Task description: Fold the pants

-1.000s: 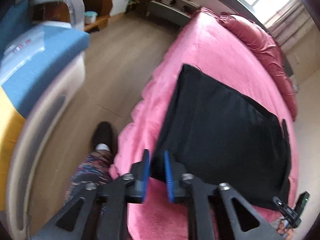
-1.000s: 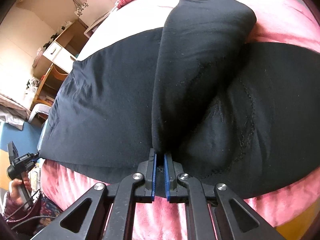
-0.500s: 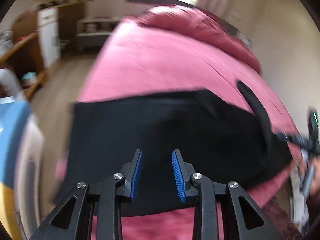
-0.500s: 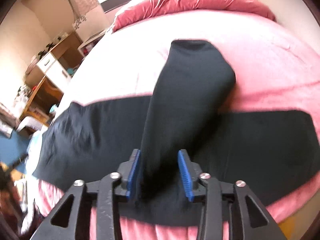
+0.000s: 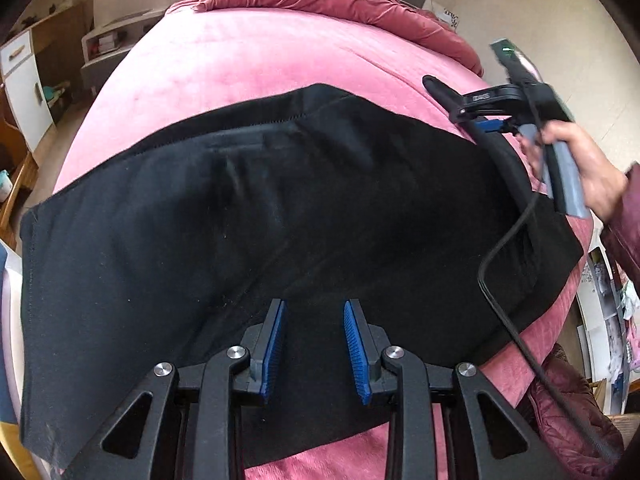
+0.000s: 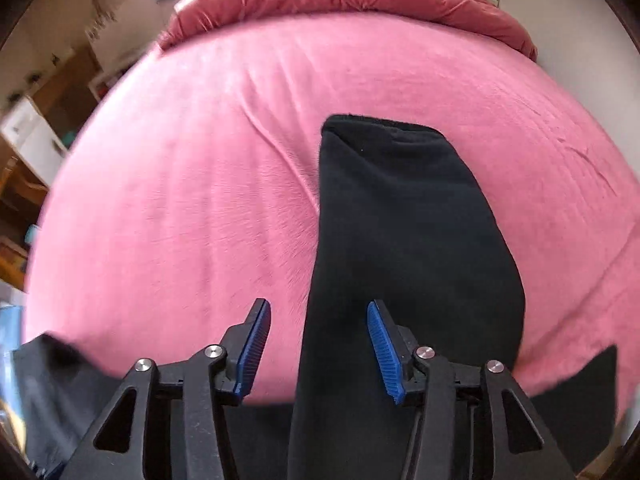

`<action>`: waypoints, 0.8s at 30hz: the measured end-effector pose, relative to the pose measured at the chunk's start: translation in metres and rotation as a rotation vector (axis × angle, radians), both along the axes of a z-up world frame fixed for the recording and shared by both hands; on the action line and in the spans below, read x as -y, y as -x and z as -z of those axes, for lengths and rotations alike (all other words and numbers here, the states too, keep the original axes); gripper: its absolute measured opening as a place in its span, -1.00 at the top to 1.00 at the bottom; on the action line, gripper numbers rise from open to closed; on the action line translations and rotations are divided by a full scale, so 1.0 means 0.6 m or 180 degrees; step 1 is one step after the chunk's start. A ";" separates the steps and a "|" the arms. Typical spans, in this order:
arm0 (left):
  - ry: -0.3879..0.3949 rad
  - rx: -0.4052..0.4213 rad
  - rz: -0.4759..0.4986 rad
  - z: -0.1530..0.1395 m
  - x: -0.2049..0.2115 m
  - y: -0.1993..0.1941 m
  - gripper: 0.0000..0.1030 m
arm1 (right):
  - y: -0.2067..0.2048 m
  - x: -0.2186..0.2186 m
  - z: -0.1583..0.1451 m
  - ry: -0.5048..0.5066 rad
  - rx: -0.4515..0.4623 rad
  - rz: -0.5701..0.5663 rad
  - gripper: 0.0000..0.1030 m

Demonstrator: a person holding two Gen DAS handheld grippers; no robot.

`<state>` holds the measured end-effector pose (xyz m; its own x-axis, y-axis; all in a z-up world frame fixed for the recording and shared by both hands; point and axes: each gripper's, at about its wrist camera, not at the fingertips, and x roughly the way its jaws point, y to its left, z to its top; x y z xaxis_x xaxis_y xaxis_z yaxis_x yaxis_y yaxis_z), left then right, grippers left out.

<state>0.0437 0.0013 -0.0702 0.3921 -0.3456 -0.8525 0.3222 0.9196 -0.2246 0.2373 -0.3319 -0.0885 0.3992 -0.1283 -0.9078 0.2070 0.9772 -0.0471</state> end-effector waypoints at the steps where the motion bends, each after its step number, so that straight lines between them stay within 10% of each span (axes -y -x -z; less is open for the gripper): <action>1: 0.0001 -0.0007 0.0004 0.001 -0.001 0.000 0.41 | -0.008 0.000 0.009 0.0065 -0.0069 0.0013 -0.02; 4: 0.0016 0.0023 0.0062 0.000 0.004 -0.004 0.39 | -0.022 0.006 0.024 0.0144 -0.0159 0.0016 0.03; 7: -0.0037 0.0028 0.0109 0.003 0.013 -0.009 0.38 | -0.015 0.021 0.014 0.0192 -0.0118 0.0000 0.83; 18: -0.0002 0.0090 0.0266 -0.012 0.026 -0.008 0.37 | 0.188 0.186 -0.130 -0.0957 0.0950 0.0654 0.86; 24: -0.0043 0.0119 0.0422 -0.021 0.038 0.014 0.37 | 0.350 0.284 -0.105 -0.1430 0.1156 0.1275 0.86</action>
<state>0.0353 -0.0218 -0.0579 0.3752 -0.3851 -0.8431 0.4491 0.8712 -0.1981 0.0272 -0.5020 -0.0257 0.6874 0.0274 -0.7257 0.4814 0.7310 0.4836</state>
